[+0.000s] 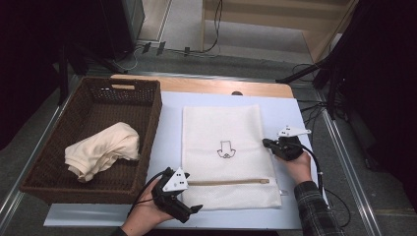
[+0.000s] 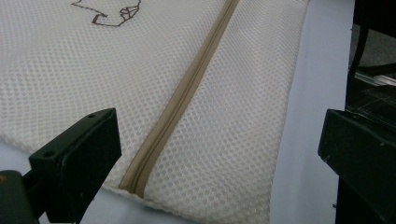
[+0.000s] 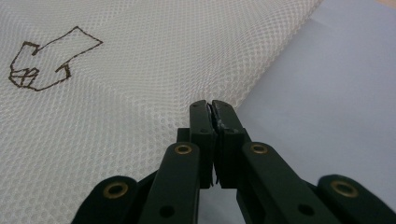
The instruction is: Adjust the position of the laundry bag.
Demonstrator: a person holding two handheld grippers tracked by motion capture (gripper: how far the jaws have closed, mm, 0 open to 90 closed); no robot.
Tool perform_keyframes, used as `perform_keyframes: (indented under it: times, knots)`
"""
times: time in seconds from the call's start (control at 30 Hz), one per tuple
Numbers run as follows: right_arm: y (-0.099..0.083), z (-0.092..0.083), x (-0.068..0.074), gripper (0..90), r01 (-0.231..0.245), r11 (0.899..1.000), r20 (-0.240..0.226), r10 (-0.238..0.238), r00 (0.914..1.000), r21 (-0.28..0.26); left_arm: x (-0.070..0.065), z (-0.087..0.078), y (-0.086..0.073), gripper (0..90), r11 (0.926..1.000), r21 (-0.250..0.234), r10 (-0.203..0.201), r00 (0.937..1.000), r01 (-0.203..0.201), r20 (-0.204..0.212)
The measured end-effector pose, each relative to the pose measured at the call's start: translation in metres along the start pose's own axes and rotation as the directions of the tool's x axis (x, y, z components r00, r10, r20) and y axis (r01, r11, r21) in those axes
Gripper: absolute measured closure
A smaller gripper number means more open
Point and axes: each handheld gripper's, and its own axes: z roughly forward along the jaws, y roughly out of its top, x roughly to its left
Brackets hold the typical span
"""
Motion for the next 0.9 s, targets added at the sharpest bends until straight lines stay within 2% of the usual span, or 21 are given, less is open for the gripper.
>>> perform_keyframes:
  times: [0.6,0.9]
  knots:
    - [-0.009,-0.011,-0.023,88.8,-0.059,0.998,0.086,0.059,0.9945,0.003,-0.001,0.001,-0.001,0.0,1.0,0.006,0.0,1.0,0.0,-0.002]
    - [-0.011,-0.011,-0.027,88.6,-0.073,0.997,0.092,0.072,0.9931,0.008,-0.001,0.002,0.0,0.0,0.9999,0.015,0.002,1.0,-0.002,-0.001]
